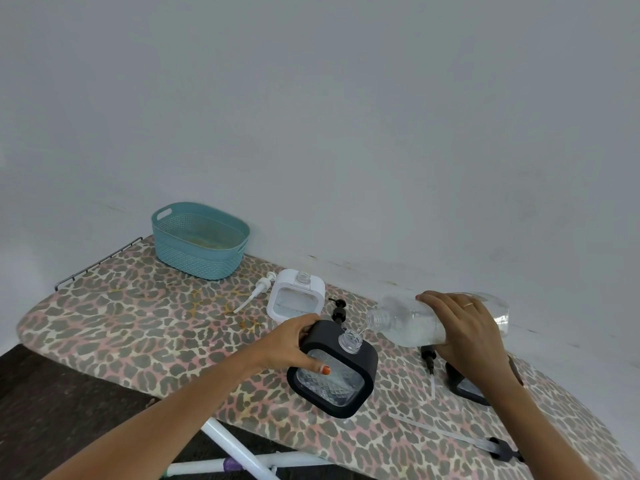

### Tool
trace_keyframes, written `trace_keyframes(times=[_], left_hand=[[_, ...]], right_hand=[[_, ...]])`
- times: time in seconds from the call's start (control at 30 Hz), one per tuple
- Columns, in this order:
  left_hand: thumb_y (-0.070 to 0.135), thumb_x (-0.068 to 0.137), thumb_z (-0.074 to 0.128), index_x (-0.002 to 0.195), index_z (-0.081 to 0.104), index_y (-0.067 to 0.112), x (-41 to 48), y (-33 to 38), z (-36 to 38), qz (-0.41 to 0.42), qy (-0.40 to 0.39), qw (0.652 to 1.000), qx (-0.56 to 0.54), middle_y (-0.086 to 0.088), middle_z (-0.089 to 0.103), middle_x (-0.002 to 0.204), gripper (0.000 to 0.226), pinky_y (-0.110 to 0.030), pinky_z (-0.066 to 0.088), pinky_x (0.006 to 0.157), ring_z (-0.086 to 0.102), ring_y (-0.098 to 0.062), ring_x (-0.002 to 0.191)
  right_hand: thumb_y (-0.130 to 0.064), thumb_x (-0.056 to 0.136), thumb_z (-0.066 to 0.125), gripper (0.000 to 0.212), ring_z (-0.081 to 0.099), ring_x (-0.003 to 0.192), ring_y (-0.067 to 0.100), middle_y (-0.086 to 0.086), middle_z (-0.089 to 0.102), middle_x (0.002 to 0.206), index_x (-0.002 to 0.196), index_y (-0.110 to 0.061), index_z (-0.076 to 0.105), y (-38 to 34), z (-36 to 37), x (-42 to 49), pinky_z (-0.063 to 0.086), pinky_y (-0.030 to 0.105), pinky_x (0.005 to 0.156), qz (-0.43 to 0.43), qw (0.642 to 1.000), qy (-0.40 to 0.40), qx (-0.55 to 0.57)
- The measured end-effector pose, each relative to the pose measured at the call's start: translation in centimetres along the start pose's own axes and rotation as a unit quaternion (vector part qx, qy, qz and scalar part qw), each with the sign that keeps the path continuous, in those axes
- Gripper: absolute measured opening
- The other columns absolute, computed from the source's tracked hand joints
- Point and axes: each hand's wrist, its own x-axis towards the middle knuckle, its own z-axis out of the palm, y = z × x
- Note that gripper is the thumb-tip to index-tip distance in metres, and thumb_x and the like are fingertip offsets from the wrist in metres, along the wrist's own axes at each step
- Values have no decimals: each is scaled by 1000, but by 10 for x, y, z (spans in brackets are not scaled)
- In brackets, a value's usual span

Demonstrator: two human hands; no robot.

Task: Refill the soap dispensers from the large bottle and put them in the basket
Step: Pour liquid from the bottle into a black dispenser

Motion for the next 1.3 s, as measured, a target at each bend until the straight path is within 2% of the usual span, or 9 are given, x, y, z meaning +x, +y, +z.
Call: trace_keyframes(times=[0.37, 0.63, 0.8, 1.0, 1.17, 1.3], left_hand=[[10, 63, 83, 108, 53, 25, 2, 1, 1, 4, 0, 1000, -15, -2, 63, 114, 57, -37, 47, 99, 60, -15, 109], [8, 64, 82, 107, 53, 27, 6, 1, 6, 15, -3, 1000, -17, -3, 62, 114, 56, -36, 46, 99, 59, -17, 110], [10, 64, 83, 102, 53, 32, 11, 0, 10, 11, -9, 1000, -8, 9, 63, 107, 54, -21, 48, 91, 61, -5, 103], [10, 64, 83, 109, 52, 27, 23, -4, 20, 14, -7, 1000, -8, 3, 63, 112, 57, -26, 48, 95, 60, -11, 107], [12, 62, 84, 112, 53, 24, 38, -11, 30, 11, 1, 1000, -22, 2, 63, 113, 59, -26, 50, 93, 61, -11, 106], [18, 61, 85, 106, 53, 31, 53, -16, 40, 5, 18, 1000, -22, 6, 64, 110, 57, -21, 51, 86, 63, -7, 102]], right_hand=[[-13, 35, 93, 66, 69, 75, 29, 9, 72, 93, 96, -5, 67, -1, 4, -5, 53, 38, 66, 15, 1000, -6, 9], [-20, 35, 94, 64, 69, 71, 29, 8, 72, 89, 92, -4, 68, -9, 6, -12, 53, 35, 60, 40, 999, -15, 29], [-18, 39, 93, 60, 69, 69, 28, 8, 72, 87, 92, -3, 68, -11, 7, -19, 52, 34, 59, 71, 996, -12, 57], [-20, 45, 92, 63, 66, 65, 31, 10, 69, 83, 97, -1, 63, -10, 12, -33, 49, 34, 53, 157, 980, -10, 119], [-24, 49, 91, 67, 65, 69, 30, 10, 68, 87, 103, -3, 59, -5, 21, -53, 39, 26, 55, 248, 956, 4, 159], [-27, 54, 88, 70, 52, 77, 16, 3, 63, 93, 111, -5, 54, 0, 27, -70, 33, 16, 54, 329, 923, 21, 198]])
